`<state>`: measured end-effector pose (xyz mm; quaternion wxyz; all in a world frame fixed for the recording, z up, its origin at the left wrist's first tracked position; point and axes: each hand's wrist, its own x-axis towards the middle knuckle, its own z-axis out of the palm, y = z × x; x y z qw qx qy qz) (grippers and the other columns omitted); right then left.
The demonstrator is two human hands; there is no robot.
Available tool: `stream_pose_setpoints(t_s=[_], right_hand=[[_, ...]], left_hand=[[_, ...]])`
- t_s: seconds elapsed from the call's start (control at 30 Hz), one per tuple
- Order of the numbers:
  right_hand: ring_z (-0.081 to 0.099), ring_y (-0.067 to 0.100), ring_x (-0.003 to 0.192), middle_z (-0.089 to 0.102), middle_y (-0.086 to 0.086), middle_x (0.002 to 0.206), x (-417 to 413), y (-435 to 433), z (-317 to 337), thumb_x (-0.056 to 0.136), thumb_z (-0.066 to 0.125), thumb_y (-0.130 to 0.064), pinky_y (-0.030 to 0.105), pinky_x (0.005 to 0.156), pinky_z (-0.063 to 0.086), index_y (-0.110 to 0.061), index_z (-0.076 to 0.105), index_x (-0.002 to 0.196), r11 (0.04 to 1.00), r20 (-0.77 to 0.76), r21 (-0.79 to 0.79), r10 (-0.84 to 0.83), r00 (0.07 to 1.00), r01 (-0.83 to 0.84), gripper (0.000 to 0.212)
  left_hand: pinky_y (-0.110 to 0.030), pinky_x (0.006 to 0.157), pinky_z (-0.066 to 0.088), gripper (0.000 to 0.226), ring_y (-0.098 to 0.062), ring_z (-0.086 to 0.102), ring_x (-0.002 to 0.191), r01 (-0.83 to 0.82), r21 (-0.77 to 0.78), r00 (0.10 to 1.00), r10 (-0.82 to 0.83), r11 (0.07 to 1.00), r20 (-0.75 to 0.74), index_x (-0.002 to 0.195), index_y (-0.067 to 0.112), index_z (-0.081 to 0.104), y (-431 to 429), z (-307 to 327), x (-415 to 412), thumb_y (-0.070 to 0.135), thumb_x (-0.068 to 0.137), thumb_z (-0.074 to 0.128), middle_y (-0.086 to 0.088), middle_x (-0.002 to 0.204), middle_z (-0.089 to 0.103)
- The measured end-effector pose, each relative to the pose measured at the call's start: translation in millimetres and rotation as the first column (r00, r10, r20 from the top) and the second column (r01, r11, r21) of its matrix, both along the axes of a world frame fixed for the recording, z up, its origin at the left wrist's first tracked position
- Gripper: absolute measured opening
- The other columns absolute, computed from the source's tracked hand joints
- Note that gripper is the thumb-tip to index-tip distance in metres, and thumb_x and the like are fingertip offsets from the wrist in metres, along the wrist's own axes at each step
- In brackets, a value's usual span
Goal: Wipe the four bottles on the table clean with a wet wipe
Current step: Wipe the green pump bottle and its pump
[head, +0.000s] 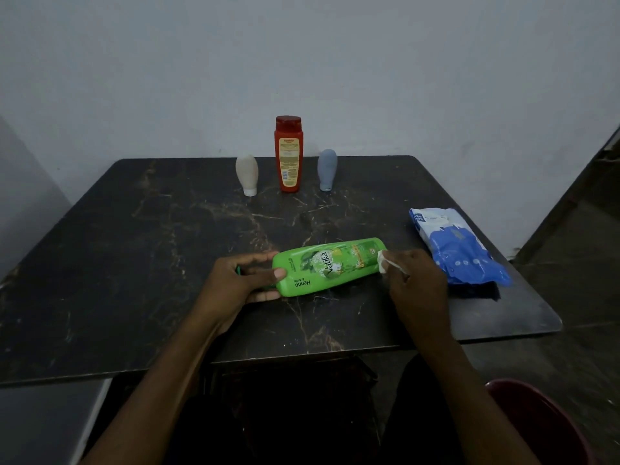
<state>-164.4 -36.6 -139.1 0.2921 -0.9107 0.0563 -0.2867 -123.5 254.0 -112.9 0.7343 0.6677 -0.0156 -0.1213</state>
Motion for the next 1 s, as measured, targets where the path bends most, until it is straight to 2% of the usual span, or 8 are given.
stream_pose_setpoints(t_s=[0.17,0.3,0.4,0.5,0.6,0.73,0.9,1.0], right_hand=[[0.055,0.008,0.077,0.067,0.01,0.095,-0.6,-1.3,2.8,0.093,0.062,-0.008,0.005,0.066,0.04,-0.003,0.071,0.102,0.995,0.0,0.075,-0.071,0.997,0.071,0.015],[0.059,0.01,0.075,0.061,0.002,0.093,-7.7,38.1,2.6,0.096,0.057,-0.015,0.028,0.069,0.055,-0.011,0.07,0.103,0.986,-0.015,0.14,-0.091,0.996,0.092,0.015],[0.062,0.019,0.076,0.06,0.004,0.099,-18.1,90.5,-2.8,0.094,0.057,-0.009,0.037,0.069,0.057,-0.013,0.07,0.112,0.992,0.028,0.12,0.025,0.999,-0.028,0.022],[0.061,0.02,0.074,0.059,0.004,0.094,-29.2,133.8,-5.7,0.093,0.049,-0.012,0.031,0.064,0.054,-0.008,0.07,0.112,0.982,0.082,0.055,0.178,0.981,-0.182,0.029],[0.06,0.019,0.076,0.058,0.004,0.094,-29.7,145.9,-6.4,0.092,0.053,-0.01,0.031,0.065,0.053,-0.007,0.07,0.113,0.968,0.104,0.021,0.248,0.963,-0.251,0.027],[0.059,0.018,0.075,0.057,0.002,0.094,-29.6,128.7,-2.4,0.095,0.044,-0.021,0.03,0.065,0.053,-0.011,0.07,0.114,0.954,0.08,0.022,0.296,0.952,-0.298,0.034],[0.057,0.011,0.071,0.057,-0.001,0.092,-20.2,70.7,-3.2,0.095,0.058,-0.016,0.037,0.064,0.055,-0.016,0.072,0.11,0.988,0.02,0.109,0.11,0.994,-0.112,0.02],[0.057,0.007,0.07,0.059,-0.001,0.09,-16.1,44.5,2.8,0.093,0.064,-0.011,0.033,0.064,0.056,-0.011,0.072,0.108,0.991,-0.006,0.135,-0.007,1.0,0.007,0.016]], left_hand=[[-0.042,0.08,0.063,0.047,-0.033,0.075,0.1,0.009,-0.024,1.0,-0.009,1.0,0.003,0.119,0.003,0.071,-0.3,-1.9,1.0,0.009,0.073,0.079,-0.016,0.109,0.076],[-0.043,0.08,0.063,0.047,-0.033,0.074,0.1,0.004,-0.046,1.0,-0.004,0.999,-0.001,0.118,0.001,0.071,-0.3,-3.9,1.6,0.008,0.073,0.079,-0.015,0.11,0.076],[-0.042,0.079,0.063,0.046,-0.034,0.075,0.099,-0.004,-0.053,1.0,0.004,0.999,-0.003,0.118,0.0,0.071,-0.5,-5.3,1.4,0.006,0.074,0.079,-0.017,0.108,0.076],[-0.041,0.079,0.063,0.045,-0.033,0.075,0.099,-0.015,-0.044,1.0,0.015,0.999,0.006,0.117,0.001,0.072,-0.7,-5.9,1.2,0.007,0.073,0.08,-0.018,0.107,0.076],[-0.041,0.08,0.063,0.043,-0.032,0.075,0.1,-0.012,-0.045,1.0,0.013,0.999,0.008,0.116,0.002,0.072,-1.5,-4.7,0.4,0.008,0.074,0.079,-0.017,0.107,0.077],[-0.039,0.078,0.064,0.034,-0.031,0.075,0.098,-0.02,-0.045,1.0,0.02,0.999,0.005,0.114,0.003,0.074,-1.3,-5.8,-0.7,0.004,0.08,0.077,-0.016,0.106,0.077],[-0.044,0.08,0.063,0.037,-0.037,0.075,0.096,-0.016,-0.044,1.0,0.016,0.999,0.006,0.114,0.001,0.073,-1.7,-5.5,-2.1,0.01,0.078,0.077,-0.016,0.107,0.077],[-0.041,0.078,0.063,0.034,-0.042,0.075,0.088,-0.013,-0.03,1.0,0.014,0.999,0.02,0.115,0.002,0.073,-1.5,-6.0,-3.9,0.011,0.082,0.076,-0.018,0.104,0.077]])
